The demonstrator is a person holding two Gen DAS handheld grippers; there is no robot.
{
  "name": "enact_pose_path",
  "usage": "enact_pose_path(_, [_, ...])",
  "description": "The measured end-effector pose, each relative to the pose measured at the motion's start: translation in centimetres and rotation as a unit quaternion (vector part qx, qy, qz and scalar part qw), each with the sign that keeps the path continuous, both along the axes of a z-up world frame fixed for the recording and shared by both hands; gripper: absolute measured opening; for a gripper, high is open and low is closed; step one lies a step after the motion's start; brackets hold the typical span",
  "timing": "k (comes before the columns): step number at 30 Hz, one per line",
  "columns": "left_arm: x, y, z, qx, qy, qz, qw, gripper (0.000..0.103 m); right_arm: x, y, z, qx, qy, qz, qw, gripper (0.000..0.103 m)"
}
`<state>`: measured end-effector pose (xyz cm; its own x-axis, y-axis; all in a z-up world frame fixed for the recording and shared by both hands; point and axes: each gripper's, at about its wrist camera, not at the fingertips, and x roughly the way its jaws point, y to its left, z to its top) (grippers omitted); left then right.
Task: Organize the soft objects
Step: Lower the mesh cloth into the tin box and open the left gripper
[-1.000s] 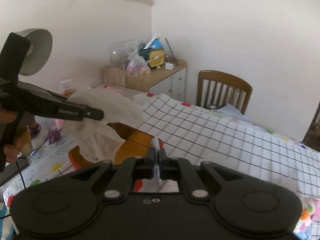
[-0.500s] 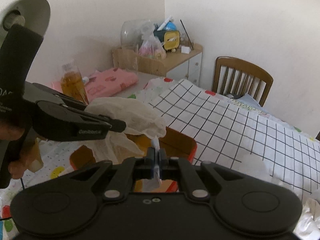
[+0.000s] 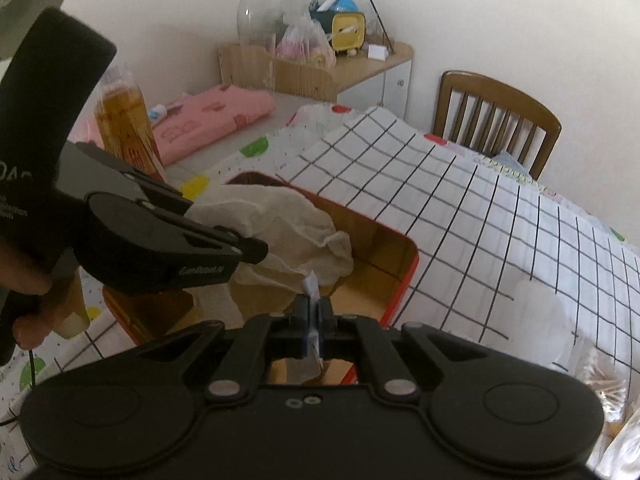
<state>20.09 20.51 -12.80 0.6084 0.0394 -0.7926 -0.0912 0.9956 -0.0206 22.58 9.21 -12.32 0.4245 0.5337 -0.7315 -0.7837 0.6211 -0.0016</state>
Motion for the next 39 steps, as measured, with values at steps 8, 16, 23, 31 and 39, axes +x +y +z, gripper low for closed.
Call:
enact_pose_path(8, [0.2,0.1,-0.6,-0.006,0.013,-0.002,0.9999,0.007,0.0,0.3,-0.8,-0.013,0.011,0.006,1.000,0.006])
enact_pose_path(16, [0.1,0.2,-0.8,-0.010,0.022,-0.002,0.9997,0.007,0.1,0.3,-1.1,-0.017,0.025,0.002,1.000,0.013])
enact_pose_path(23, [-0.2,0.0,-0.6,-0.008,0.021,-0.005,0.9997,0.008,-0.1,0.1,-1.1,-0.016,0.033,0.004,0.999,0.016])
enact_pose_path(31, [-0.5,-0.1,0.0,-0.013,0.017,-0.003,0.9998,0.024,-0.3,-0.5,-0.5,-0.002,0.030,0.002,1.000,0.030])
enact_pose_path(39, [-1.2,-0.1,1.2,-0.015,-0.001,0.001,0.9999,0.072,-0.4,-1.6,0.5,0.012,0.026,-0.006,1.000,0.038])
